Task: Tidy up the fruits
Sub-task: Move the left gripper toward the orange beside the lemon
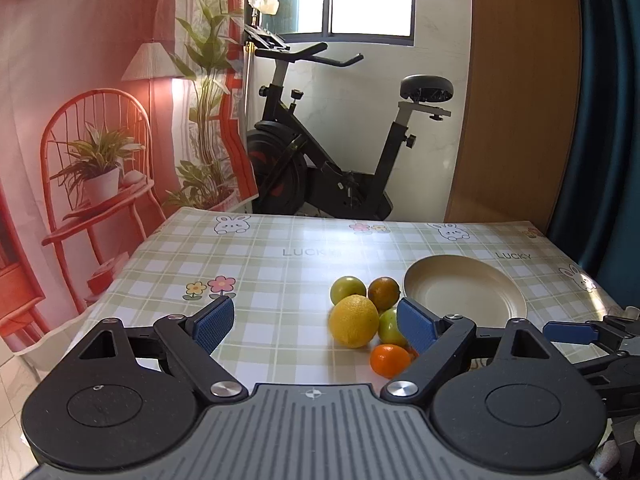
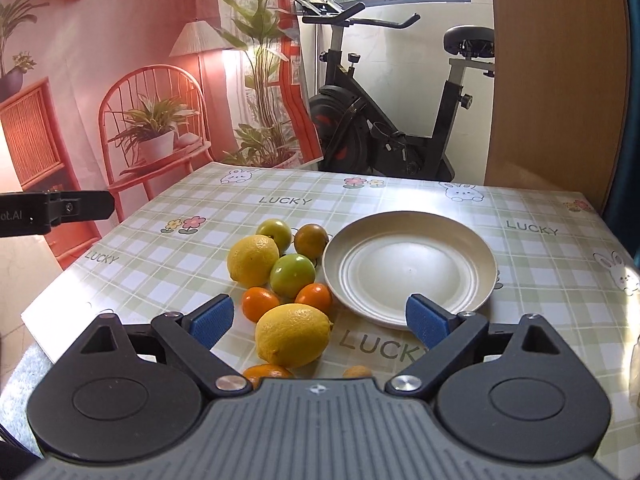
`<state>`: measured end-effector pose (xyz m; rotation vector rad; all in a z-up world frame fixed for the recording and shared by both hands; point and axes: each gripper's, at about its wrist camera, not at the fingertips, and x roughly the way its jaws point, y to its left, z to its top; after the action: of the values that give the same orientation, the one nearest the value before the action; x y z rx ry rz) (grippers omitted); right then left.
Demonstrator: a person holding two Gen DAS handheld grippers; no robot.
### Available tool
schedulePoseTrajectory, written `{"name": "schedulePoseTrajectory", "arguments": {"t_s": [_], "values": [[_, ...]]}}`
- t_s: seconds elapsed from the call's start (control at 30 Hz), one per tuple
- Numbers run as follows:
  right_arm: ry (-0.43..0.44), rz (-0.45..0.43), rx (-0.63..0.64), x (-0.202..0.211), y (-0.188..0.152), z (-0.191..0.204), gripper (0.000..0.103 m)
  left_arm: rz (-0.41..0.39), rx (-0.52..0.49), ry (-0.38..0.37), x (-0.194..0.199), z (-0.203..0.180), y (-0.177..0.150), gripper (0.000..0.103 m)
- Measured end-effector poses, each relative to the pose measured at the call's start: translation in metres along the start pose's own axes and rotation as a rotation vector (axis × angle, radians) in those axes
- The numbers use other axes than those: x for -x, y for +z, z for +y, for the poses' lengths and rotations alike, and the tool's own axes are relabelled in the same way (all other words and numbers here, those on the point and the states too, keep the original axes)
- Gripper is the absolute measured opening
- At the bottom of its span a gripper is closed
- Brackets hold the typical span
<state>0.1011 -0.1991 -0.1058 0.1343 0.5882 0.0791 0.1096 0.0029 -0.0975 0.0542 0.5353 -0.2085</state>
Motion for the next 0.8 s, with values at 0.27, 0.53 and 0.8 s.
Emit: {"name": "schedulePoseTrajectory", "arguments": {"t_s": [0.27,0.53,0.8], "values": [[0.032,0.034,-0.014,-0.004,-0.004,0.0,0.103,0.076,-0.059,0.032,-0.013,-0.014,-0.012,0.099],[0.053,0.014,-0.025,-0.005,-0.014,-0.002,0.103,0.163,-0.07,0.052,-0.02,-0.013,-0.023,0.097],[0.012,0.08,0.017,-0.017,-0.022,0.0,0.088,0.156,-0.111,0.072,-0.022,-0.013,-0.018,0.093]]}}
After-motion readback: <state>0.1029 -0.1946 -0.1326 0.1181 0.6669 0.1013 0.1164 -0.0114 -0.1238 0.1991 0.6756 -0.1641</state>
